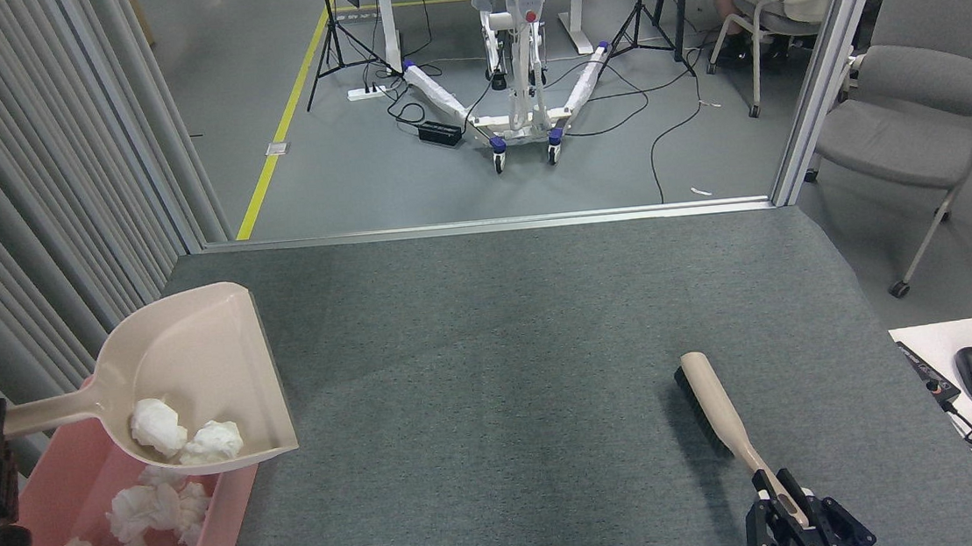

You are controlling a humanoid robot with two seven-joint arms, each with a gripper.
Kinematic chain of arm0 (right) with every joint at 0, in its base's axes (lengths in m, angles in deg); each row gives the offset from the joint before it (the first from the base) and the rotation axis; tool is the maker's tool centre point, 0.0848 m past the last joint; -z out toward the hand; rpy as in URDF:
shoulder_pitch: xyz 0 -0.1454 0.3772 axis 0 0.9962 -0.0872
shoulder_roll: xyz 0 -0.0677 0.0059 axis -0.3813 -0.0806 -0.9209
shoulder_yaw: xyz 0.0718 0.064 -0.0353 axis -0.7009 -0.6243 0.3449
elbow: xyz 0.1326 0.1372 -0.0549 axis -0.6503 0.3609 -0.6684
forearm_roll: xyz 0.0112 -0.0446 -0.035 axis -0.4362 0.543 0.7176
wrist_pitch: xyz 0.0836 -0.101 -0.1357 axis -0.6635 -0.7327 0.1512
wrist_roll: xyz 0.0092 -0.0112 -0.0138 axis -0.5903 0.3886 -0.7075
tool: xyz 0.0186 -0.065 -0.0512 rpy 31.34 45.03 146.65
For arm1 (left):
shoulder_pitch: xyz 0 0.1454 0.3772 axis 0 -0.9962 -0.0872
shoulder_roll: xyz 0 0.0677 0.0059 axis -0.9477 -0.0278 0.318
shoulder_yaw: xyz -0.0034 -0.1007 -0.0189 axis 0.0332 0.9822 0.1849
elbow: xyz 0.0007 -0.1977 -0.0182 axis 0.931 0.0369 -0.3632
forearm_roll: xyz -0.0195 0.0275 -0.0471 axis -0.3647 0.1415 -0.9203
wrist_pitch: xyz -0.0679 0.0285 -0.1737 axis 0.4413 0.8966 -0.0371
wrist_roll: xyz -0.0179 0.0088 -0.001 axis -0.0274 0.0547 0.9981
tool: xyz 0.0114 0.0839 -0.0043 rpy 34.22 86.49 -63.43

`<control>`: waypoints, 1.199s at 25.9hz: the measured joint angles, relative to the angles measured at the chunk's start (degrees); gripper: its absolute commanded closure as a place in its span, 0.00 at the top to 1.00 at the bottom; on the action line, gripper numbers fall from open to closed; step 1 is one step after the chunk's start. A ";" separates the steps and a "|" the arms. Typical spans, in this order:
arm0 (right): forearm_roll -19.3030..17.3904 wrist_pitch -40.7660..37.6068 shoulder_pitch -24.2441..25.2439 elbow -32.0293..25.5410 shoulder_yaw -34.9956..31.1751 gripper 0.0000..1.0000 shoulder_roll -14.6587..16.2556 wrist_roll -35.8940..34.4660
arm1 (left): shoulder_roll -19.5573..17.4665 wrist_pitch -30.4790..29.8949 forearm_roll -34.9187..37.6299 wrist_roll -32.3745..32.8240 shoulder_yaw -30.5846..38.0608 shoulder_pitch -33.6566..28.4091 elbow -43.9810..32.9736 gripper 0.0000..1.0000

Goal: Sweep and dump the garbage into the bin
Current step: 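Tilt the dustpan over the pink bin to dump the tissues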

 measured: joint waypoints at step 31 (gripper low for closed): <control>-0.07 1.80 2.45 -8.76 -0.82 0.88 0.92 -3.36 | -11.21 -11.89 21.48 -0.79 15.19 -10.20 13.61 0.00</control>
